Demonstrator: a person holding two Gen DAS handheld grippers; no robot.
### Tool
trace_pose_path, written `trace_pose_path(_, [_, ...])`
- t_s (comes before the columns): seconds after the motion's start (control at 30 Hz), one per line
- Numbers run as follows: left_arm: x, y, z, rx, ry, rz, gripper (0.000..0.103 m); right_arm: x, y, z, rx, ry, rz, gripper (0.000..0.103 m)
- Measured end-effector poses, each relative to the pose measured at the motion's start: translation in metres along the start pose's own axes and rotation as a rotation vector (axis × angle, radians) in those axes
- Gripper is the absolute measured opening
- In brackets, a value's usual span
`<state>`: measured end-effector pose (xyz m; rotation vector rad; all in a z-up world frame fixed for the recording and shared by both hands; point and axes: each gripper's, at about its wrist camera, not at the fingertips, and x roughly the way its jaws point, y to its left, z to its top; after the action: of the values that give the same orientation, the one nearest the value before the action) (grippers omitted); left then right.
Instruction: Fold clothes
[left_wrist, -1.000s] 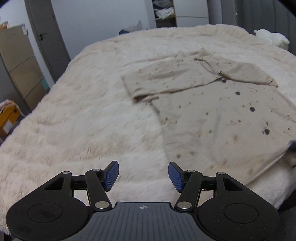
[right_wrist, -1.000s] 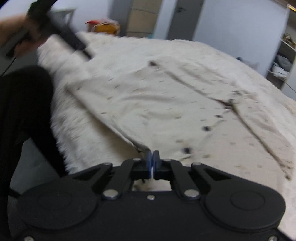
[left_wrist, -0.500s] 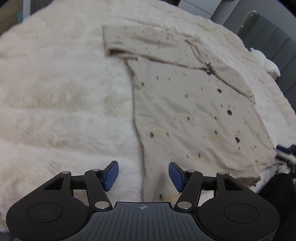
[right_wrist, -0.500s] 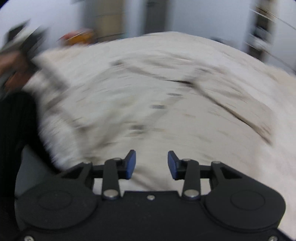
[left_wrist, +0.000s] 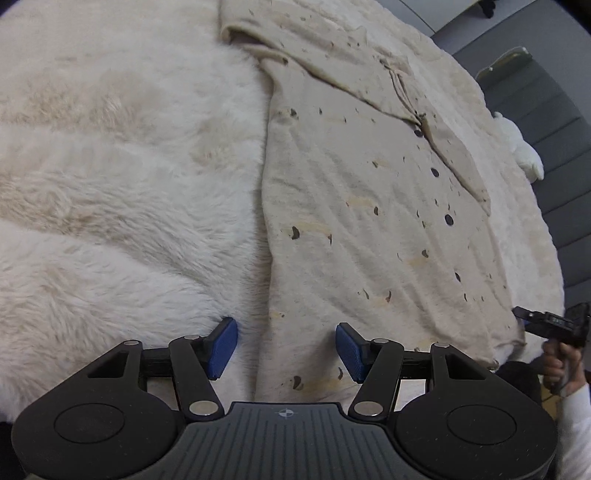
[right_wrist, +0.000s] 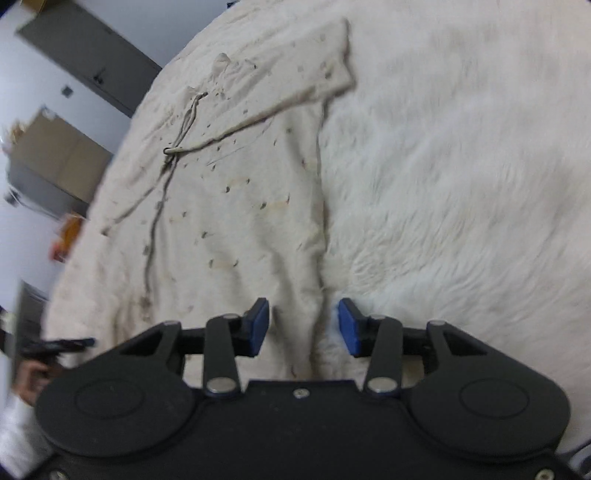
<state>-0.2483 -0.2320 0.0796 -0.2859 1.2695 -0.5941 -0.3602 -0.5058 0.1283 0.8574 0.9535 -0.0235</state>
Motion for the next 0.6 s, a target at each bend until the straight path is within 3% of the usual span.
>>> trace_pose_path(0.07, [0.003, -0.002, -0.001, -0.008, 0.002, -0.014, 0.054, 0.006, 0.000, -0.001, 0.016, 0.031, 0.075, 0.035])
trace_pose_path(0.1, [0.005, -0.005, -0.002, 0.004, 0.006, -0.018, 0.054, 0.009, 0.000, -0.001, 0.027, 0.045, 0.129, 0.027])
trace_pose_path(0.13, [0.006, -0.006, -0.002, 0.008, 0.009, -0.015, 0.048, 0.013, -0.002, -0.001, 0.049, 0.061, 0.183, 0.015])
trace_pose_path(0.17, [0.007, -0.007, 0.000, 0.003, 0.010, -0.007, 0.043, 0.018, -0.003, -0.001, 0.061, 0.070, 0.187, 0.012])
trace_pose_path(0.27, [0.008, -0.002, 0.002, -0.038, 0.016, -0.016, 0.016, 0.025, -0.002, 0.000, 0.072, 0.091, 0.183, 0.004])
trace_pose_path(0.3, [0.008, 0.002, 0.002, -0.062, 0.019, -0.032, 0.002, 0.022, 0.001, 0.001, 0.069, 0.078, 0.202, 0.002])
trace_pose_path(0.43, [-0.014, 0.005, -0.002, -0.081, -0.027, -0.115, 0.001, 0.003, 0.016, 0.002, 0.042, 0.008, 0.238, 0.001])
trace_pose_path(0.6, [-0.071, 0.012, -0.012, -0.141, -0.160, -0.248, 0.000, -0.035, 0.041, -0.001, -0.013, -0.105, 0.294, 0.001])
